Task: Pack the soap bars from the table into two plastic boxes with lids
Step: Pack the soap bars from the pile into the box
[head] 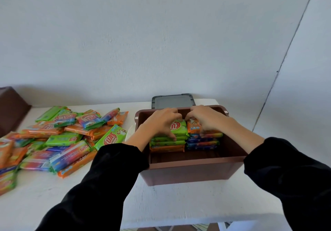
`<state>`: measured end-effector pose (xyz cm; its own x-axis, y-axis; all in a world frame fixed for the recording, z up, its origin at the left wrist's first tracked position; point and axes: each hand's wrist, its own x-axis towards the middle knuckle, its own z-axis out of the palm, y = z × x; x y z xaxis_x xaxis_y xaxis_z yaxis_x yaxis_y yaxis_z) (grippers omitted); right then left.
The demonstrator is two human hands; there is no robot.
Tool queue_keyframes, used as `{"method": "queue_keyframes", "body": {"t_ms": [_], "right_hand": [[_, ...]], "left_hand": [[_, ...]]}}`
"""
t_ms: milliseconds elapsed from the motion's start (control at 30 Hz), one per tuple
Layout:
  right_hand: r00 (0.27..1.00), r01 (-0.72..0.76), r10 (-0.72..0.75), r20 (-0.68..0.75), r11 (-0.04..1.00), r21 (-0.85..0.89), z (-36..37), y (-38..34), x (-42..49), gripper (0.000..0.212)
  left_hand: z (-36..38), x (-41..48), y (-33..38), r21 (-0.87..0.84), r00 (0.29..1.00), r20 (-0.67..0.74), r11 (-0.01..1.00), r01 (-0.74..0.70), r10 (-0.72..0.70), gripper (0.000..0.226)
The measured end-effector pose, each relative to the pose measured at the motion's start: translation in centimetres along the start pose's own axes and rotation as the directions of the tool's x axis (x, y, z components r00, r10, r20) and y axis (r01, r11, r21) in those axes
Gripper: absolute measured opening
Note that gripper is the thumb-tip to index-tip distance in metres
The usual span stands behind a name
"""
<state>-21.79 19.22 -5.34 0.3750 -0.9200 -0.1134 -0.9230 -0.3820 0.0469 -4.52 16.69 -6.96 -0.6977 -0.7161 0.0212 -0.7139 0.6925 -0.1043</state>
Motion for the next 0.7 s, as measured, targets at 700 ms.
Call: {"method": "queue_keyframes", "body": {"t_ms": [700], "right_hand": [[0.830,0.554,-0.524,-0.189,0.814,0.175,-5.1,-20.6,12.2,0.047]], "left_hand": [[0.9,-23.8,-16.0,-0.601,0.616,-0.192,0.588,0.542,-0.764,0.022]]}}
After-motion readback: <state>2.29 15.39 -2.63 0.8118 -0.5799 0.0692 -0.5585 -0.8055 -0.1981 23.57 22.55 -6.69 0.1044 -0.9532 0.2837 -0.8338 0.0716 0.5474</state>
